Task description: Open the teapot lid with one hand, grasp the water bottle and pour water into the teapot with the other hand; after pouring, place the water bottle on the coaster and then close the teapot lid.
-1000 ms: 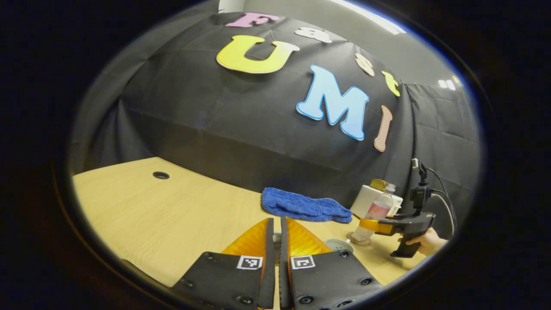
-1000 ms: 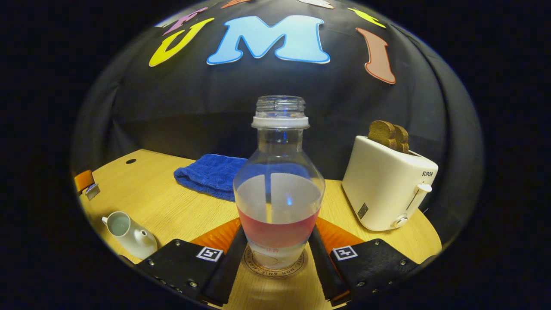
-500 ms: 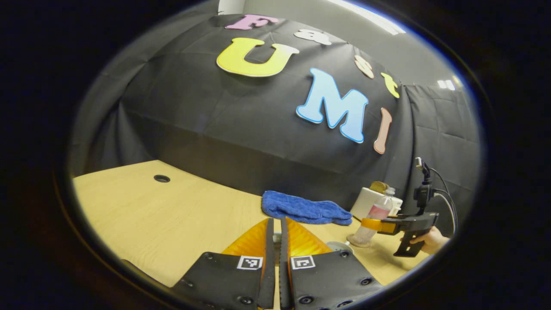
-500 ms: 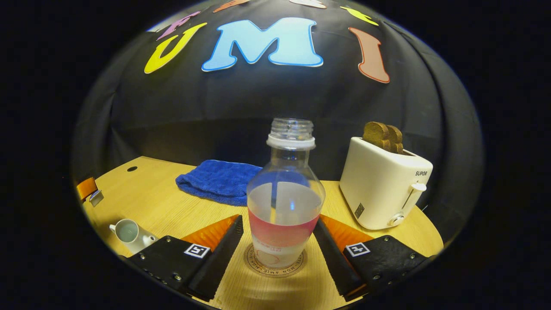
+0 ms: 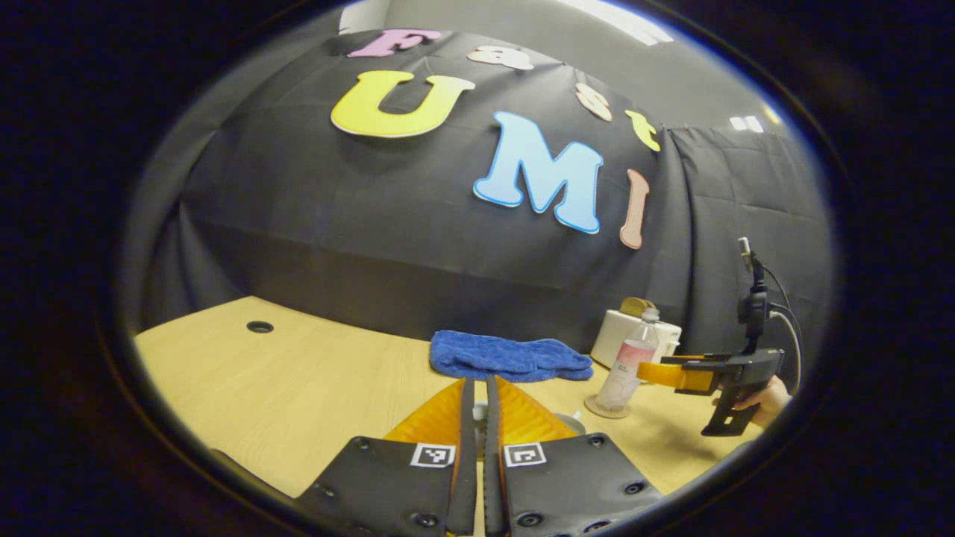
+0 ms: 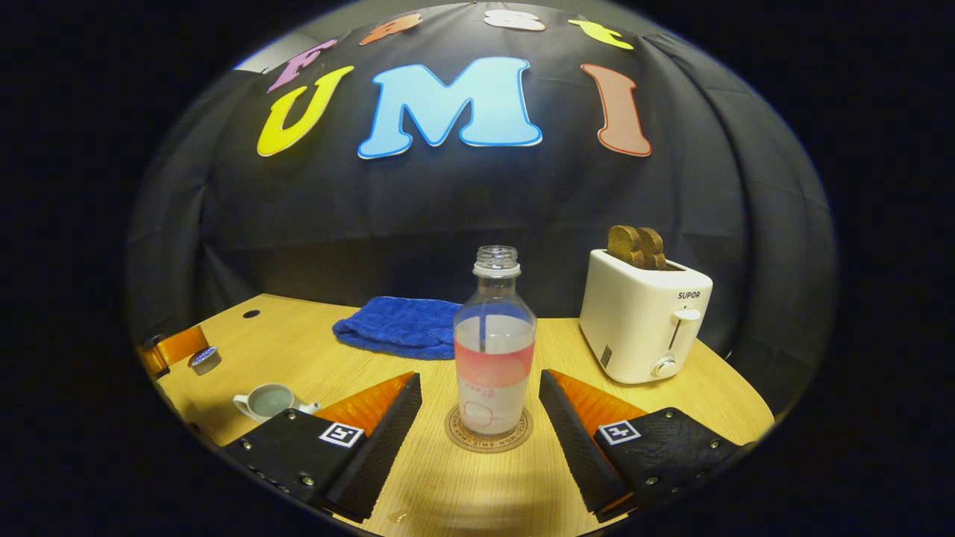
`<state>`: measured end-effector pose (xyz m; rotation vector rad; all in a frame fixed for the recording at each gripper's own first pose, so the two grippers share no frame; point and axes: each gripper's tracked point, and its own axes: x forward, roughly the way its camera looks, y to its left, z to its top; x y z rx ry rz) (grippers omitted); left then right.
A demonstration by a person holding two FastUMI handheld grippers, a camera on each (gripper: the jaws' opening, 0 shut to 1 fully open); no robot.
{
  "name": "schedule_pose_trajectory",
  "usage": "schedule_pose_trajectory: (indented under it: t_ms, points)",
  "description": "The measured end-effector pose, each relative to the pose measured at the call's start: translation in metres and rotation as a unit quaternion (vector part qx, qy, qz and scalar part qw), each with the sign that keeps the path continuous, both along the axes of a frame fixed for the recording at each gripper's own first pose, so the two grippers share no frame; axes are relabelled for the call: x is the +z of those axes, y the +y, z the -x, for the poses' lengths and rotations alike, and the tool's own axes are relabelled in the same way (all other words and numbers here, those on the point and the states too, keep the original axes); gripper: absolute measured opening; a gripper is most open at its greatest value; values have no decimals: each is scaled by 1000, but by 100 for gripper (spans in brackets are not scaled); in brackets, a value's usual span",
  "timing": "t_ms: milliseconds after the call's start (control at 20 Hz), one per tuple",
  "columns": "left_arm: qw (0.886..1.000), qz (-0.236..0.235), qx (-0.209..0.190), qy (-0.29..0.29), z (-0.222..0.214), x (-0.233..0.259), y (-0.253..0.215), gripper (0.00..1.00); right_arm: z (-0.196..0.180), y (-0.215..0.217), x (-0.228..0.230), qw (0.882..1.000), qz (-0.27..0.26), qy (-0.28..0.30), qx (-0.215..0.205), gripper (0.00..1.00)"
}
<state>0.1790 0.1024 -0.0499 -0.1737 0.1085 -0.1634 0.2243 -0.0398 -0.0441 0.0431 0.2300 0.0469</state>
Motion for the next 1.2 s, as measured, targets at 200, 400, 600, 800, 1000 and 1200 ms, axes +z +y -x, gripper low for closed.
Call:
schedule_pose_trajectory:
  t_ms: [200,400,600,800,1000,1200]
  points:
    - [999,-42,-14,-5,-5,9,-33,11,32,-6,1,999,30,-21,2,99]
    - [999,-49,-18,-2,-15,9,-59,12,54,-9,-1,1000,17,-25,0,99]
    - [998,-61,-20,15,-26,-8,-80,11,72,-8,-1,999,12,-37,-17,99]
    - [997,-71,-18,29,-38,-28,-89,11,80,-4,7,997,40,-67,-14,99]
    - [995,-89,-14,40,-42,-41,-91,10,85,1,12,995,42,-86,-4,96]
    - [993,-111,-5,49,-41,-52,-92,10,84,3,4,996,32,-78,6,98]
